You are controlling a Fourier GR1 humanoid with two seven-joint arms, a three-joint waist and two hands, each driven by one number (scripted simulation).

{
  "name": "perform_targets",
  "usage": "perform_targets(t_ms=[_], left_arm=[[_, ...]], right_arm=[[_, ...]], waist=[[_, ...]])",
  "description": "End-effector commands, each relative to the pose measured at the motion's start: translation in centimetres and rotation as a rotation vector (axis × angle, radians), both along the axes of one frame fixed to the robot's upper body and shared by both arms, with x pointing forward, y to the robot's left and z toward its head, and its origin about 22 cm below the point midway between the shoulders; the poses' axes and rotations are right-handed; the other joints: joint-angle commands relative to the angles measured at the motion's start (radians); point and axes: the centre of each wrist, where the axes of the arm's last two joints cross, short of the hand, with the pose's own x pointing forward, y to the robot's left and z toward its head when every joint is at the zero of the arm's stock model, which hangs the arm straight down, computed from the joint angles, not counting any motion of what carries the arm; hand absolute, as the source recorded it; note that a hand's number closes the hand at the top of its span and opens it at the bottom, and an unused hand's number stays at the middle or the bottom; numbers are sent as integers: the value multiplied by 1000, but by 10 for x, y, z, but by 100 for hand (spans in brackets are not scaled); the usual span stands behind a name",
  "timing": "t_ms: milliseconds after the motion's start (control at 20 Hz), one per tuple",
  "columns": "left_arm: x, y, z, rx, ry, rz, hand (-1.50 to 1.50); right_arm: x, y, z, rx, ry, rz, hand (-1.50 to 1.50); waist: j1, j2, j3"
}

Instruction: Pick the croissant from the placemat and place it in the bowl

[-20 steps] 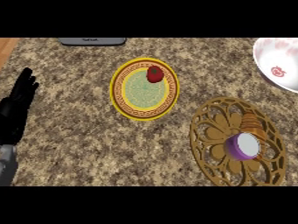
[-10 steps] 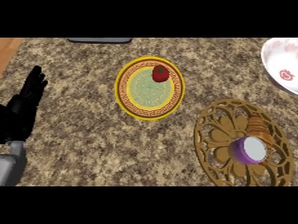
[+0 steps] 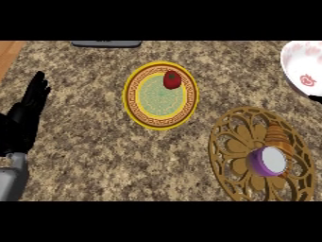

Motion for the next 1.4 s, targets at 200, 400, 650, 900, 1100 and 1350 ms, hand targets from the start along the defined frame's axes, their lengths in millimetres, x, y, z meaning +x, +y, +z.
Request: perform_targets(t_ms=[200, 400, 650, 900, 1100, 1350], left_arm=[[-14, 5, -9, -6, 16, 7, 0], [-10, 4, 14, -19, -2, 13, 0], [-8, -5, 0, -12, 9, 22, 0], [-19, 10, -3, -2, 1, 38, 0], [-6, 32, 10, -17, 12, 37, 0], [-10, 23, -8, -7, 26, 28, 0]], right_arm=[[27, 18, -23, -93, 136, 50, -150], [19, 26, -37, -159, 17, 57, -150], [20, 45, -53, -160, -37, 59, -150], [16, 32, -74, -118, 47, 57, -150], [1, 35, -89, -133, 60, 58, -150], [-4, 22, -114, -136, 64, 45, -150]], waist=[[-15, -4, 0], [-22, -6, 1], [-23, -6, 0], [-24, -6, 0], [-29, -6, 0], [-28, -5, 0]])
